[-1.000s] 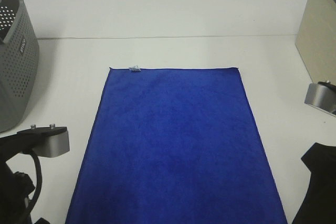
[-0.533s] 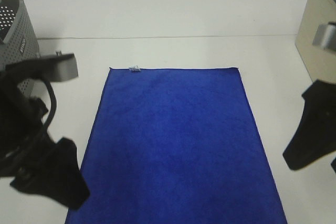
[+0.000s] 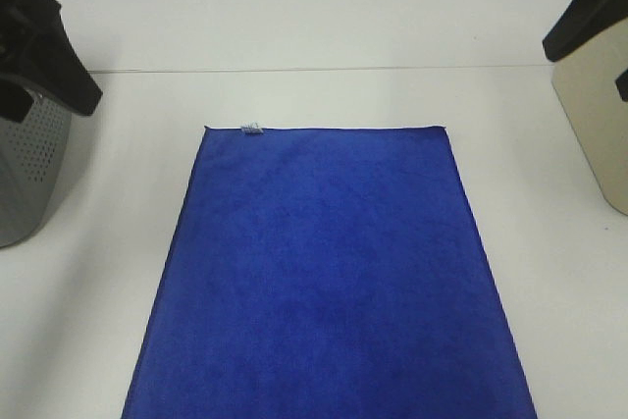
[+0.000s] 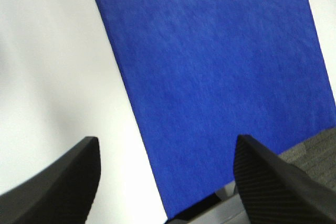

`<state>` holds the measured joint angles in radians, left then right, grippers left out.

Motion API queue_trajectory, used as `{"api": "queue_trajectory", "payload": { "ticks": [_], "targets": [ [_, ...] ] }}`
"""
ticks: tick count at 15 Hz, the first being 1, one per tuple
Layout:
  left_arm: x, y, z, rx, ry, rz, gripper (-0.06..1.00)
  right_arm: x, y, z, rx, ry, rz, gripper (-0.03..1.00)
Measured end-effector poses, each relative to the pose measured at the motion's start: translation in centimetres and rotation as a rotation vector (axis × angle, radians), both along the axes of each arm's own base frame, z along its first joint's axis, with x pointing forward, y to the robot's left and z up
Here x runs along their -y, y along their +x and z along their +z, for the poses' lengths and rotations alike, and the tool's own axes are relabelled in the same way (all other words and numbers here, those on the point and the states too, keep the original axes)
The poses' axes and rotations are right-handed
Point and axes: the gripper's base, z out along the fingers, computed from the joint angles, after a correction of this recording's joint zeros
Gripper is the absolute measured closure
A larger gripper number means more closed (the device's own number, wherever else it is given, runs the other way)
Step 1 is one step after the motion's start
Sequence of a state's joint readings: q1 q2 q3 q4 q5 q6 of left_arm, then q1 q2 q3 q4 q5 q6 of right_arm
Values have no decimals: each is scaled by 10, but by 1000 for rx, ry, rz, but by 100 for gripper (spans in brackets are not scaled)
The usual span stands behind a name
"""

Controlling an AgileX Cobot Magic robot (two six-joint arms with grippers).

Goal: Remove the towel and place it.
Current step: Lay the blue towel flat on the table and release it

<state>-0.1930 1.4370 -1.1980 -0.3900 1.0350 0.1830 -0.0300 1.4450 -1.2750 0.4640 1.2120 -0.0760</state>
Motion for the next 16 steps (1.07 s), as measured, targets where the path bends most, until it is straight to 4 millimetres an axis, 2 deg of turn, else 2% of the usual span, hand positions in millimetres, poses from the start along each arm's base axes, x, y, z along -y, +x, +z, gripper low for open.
{"api": "queue_trajectory", "payload": {
  "ticks": [2, 3, 4, 5, 6, 8, 11, 14, 16],
  "targets": [
    [-4, 29, 3, 17, 2, 24, 27, 3, 26, 0, 15, 1, 9, 19],
    [-4, 35, 3, 20, 2, 26, 26, 4, 37, -2, 11, 4, 9, 16],
    [0, 58, 1, 25, 1, 26, 23, 4, 47, -5, 6, 1, 9, 7],
    [1, 66, -1, 25, 1, 26, 22, 5, 57, -10, -2, -7, 11, 5],
    [5, 88, -8, 19, -3, 28, 21, 7, 67, -15, -6, -23, 19, 2],
    [9, 109, -19, 9, -6, 29, 21, 10, 76, -24, 11, -63, 19, 1],
    [15, 145, -45, -36, -11, 39, 21, 12, 91, -27, 92, -71, -30, 1],
    [21, 176, -64, -43, -13, 34, 21, 10, 110, -45, -8, -35, 1, 1],
    [24, 192, -74, -47, -16, 26, 21, 10, 134, -59, -48, -29, 22, 0]
  ]
}}
